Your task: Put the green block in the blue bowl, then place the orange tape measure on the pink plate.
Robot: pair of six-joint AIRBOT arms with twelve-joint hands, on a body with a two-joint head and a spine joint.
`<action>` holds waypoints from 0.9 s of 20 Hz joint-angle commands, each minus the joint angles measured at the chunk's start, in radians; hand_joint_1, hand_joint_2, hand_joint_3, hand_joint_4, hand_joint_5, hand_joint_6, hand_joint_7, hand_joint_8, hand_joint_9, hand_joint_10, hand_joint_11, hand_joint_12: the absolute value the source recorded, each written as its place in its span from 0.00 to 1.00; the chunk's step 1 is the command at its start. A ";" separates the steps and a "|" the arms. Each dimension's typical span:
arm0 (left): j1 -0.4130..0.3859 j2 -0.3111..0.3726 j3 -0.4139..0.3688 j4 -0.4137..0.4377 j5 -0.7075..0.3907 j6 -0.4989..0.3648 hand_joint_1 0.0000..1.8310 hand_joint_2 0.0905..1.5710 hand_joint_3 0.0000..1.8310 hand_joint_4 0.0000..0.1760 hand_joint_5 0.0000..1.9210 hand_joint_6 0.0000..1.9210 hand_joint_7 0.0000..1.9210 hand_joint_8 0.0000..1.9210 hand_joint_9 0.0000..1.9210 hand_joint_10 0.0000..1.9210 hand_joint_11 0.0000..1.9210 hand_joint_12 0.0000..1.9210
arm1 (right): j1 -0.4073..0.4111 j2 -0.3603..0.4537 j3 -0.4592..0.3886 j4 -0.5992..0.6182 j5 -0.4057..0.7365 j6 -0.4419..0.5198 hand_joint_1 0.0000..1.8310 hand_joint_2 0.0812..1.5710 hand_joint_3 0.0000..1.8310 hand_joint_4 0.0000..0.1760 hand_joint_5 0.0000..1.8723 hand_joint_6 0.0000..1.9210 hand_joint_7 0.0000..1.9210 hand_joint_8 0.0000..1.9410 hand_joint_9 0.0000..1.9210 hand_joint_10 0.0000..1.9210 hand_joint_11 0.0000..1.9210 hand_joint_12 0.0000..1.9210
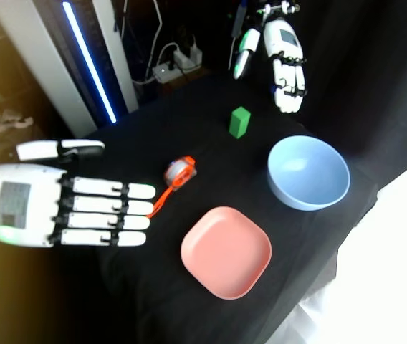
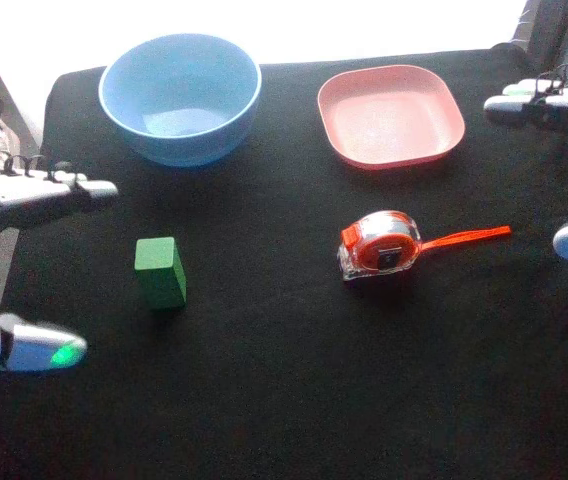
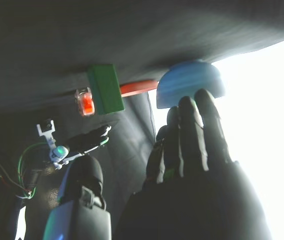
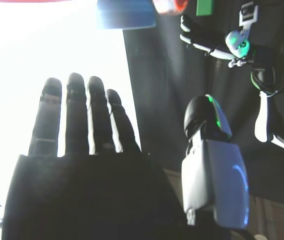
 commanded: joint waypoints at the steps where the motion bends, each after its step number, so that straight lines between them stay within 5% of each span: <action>1: -0.008 0.004 0.006 -0.019 -0.116 -0.007 0.43 0.55 0.00 0.60 0.14 0.00 0.09 0.00 0.05 0.00 0.00 0.16 | 0.013 -0.002 0.008 0.048 0.101 0.010 0.33 0.63 0.00 0.62 0.13 0.00 0.07 0.00 0.02 0.00 0.00 0.34; 3: -0.012 0.004 0.008 -0.015 -0.112 -0.007 0.45 0.55 0.00 0.53 0.15 0.00 0.08 0.00 0.05 0.00 0.00 0.15 | 0.013 -0.004 0.010 0.047 0.101 0.011 0.41 0.62 0.00 0.62 0.13 0.00 0.07 0.00 0.01 0.00 0.00 0.34; 4: -0.015 0.003 0.010 -0.013 -0.112 -0.007 0.45 0.55 0.00 0.59 0.14 0.00 0.07 0.00 0.05 0.00 0.00 0.15 | 0.013 -0.005 0.010 0.046 0.101 0.011 0.43 0.62 0.00 0.64 0.13 0.00 0.07 0.00 0.00 0.00 0.00 0.29; 7: -0.054 -0.016 0.025 0.005 -0.108 -0.007 0.46 0.55 0.00 0.49 0.14 0.00 0.10 0.00 0.06 0.00 0.00 0.16 | 0.013 -0.006 0.011 0.046 0.100 0.011 0.42 0.62 0.00 0.62 0.13 0.00 0.07 0.00 0.00 0.00 0.00 0.28; 9: -0.107 -0.042 0.046 0.029 -0.084 -0.007 0.45 0.54 0.00 0.23 0.14 0.00 0.08 0.00 0.07 0.00 0.00 0.20 | 0.013 -0.007 0.012 0.045 0.099 0.011 0.44 0.62 0.00 0.52 0.14 0.00 0.07 0.00 0.00 0.00 0.00 0.28; 14: -0.213 -0.094 0.082 0.115 0.016 -0.007 0.46 0.56 0.00 0.34 0.16 0.00 0.12 0.00 0.11 0.01 0.00 0.25 | 0.013 -0.009 0.013 0.042 0.098 0.011 0.41 0.63 0.00 0.55 0.15 0.00 0.07 0.00 0.01 0.00 0.00 0.28; 15: -0.229 -0.102 0.089 0.131 0.049 -0.007 0.43 0.56 0.00 0.44 0.17 0.00 0.15 0.01 0.13 0.01 0.00 0.22 | 0.013 -0.009 0.013 0.042 0.098 0.011 0.42 0.63 0.00 0.57 0.15 0.00 0.07 0.00 0.01 0.00 0.00 0.27; 16: -0.234 -0.104 0.092 0.138 0.065 -0.007 0.42 0.56 0.00 0.32 0.20 0.00 0.22 0.01 0.21 0.01 0.00 0.37 | 0.013 -0.009 0.013 0.042 0.098 0.011 0.43 0.63 0.00 0.58 0.15 0.00 0.07 0.00 0.00 0.00 0.00 0.24; 18: -0.245 -0.112 0.099 0.146 0.095 -0.007 0.44 0.57 0.00 0.30 0.22 0.00 0.28 0.00 0.28 0.01 0.00 0.52 | 0.013 -0.010 0.013 0.042 0.098 0.013 0.40 0.64 0.00 0.51 0.15 0.00 0.07 0.00 0.01 0.00 0.00 0.28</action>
